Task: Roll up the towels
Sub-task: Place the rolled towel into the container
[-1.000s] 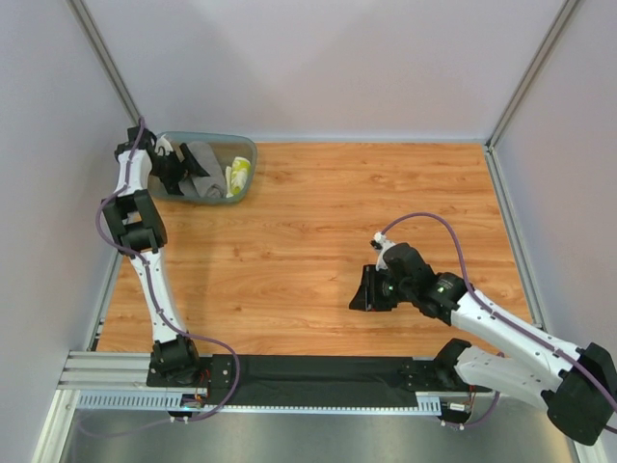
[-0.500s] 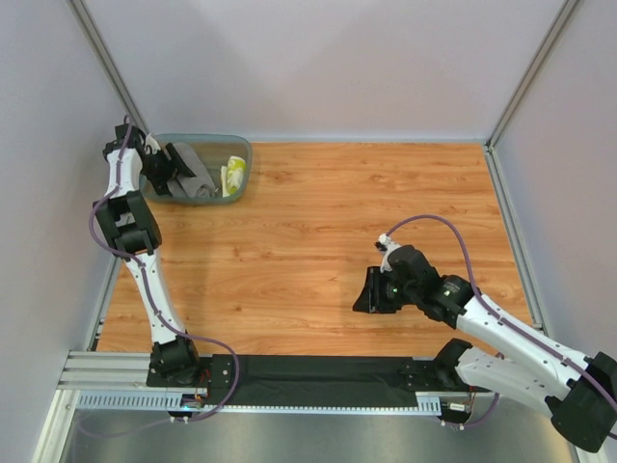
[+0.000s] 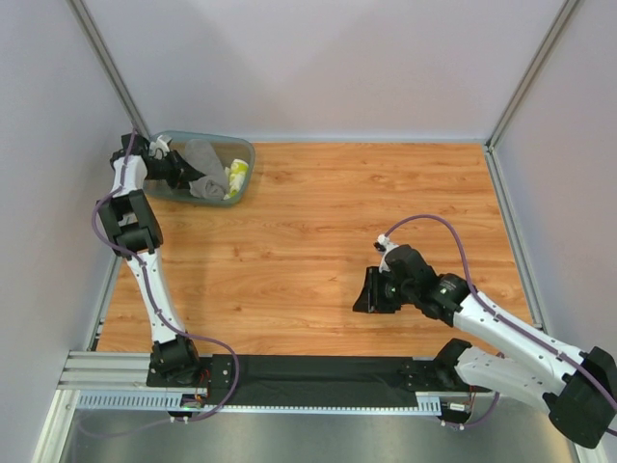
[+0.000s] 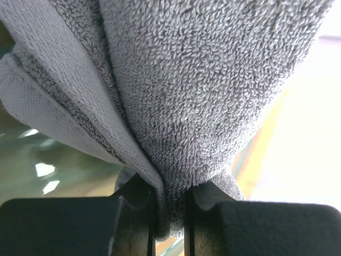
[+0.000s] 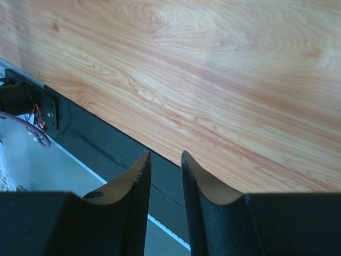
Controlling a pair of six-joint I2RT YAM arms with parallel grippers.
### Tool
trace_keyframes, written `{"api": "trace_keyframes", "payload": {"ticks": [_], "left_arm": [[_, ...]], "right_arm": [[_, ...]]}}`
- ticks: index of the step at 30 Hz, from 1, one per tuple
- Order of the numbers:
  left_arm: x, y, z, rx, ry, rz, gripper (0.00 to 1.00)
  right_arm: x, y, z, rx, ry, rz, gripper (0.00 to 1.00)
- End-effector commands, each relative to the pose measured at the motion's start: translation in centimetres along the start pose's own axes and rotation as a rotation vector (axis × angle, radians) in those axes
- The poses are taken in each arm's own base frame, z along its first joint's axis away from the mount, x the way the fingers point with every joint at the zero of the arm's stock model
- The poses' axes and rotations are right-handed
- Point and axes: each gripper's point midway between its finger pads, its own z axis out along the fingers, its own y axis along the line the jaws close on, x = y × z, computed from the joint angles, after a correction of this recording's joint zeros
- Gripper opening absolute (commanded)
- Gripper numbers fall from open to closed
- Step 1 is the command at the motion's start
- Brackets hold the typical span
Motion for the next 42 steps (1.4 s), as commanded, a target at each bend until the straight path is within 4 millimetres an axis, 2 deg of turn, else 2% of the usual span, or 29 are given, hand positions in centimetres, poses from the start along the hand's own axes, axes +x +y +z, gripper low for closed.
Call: {"api": "trace_keyframes", "payload": {"ticks": [1,3,4,6,7,8,9,10,11,15,18,22,26,30,38,41,42], "left_arm": [[1.9,-4.0,1.5,0.328,0.116,-0.053,0.0],[2.4,-4.4,2.2,0.385,0.133,-0.072,0.0],[2.5,-4.0,2.8,0.349,0.127,-0.055,0.0],[2.5,-1.6,3.1,0.152,0.111,-0.019,0.0],[2.7,-1.1,2.7,0.083,0.13,-0.039,0.0],[2.7,-0.2,2.7,0.033,0.131,-0.026,0.28],[2.6,1.4,2.5,-0.068,0.122,-0.017,0.48],[2.7,1.8,2.0,-0.109,0.121,-0.021,0.63],[2.6,2.1,1.7,-0.137,0.113,-0.014,0.99],[1.1,2.5,-0.3,-0.288,0.038,0.034,0.99],[-0.6,2.1,-3.1,-0.422,-0.047,0.079,0.99],[-1.7,2.7,-5.7,-0.558,-0.108,0.1,0.99],[-2.1,1.8,-6.3,-0.548,-0.136,0.101,1.0],[-2.4,-0.1,-6.7,-0.49,-0.16,0.115,1.0],[-2.1,-2.6,-7.2,-0.415,-0.174,0.125,0.99],[-2.1,-4.0,-7.9,-0.391,-0.192,0.135,1.0],[-2.2,-4.9,-8.6,-0.385,-0.213,0.146,1.0]], "right_arm": [[-1.1,0.7,0.0,-0.009,-0.026,-0.005,0.31],[-1.3,1.0,0.0,-0.015,-0.028,-0.011,0.3],[-1.4,1.0,0.0,-0.014,-0.027,-0.011,0.3],[-1.4,1.1,-0.2,-0.017,-0.026,-0.013,0.3],[-1.3,1.0,-0.2,-0.015,-0.026,-0.014,0.3],[-1.3,1.0,-0.3,-0.014,-0.027,-0.012,0.3],[-1.4,1.1,-0.5,-0.018,-0.037,-0.014,0.3],[-1.4,1.1,-0.6,-0.019,-0.039,-0.015,0.31],[-1.3,1.0,-0.6,-0.02,-0.038,-0.013,0.3],[-1.4,1.4,-1.0,-0.028,-0.036,-0.018,0.31],[-1.5,1.4,-1.5,-0.024,-0.048,-0.025,0.3],[-1.6,1.3,-2.1,-0.017,-0.06,-0.028,0.31],[-1.5,1.1,-2.1,-0.013,-0.058,-0.026,0.31],[-1.4,1.1,-2.3,-0.008,-0.058,-0.028,0.31],[-1.6,1.1,-2.4,-0.004,-0.062,-0.027,0.31],[-1.7,1.2,-2.5,-0.006,-0.064,-0.027,0.31],[-1.6,1.2,-2.5,-0.003,-0.064,-0.028,0.31]]}}
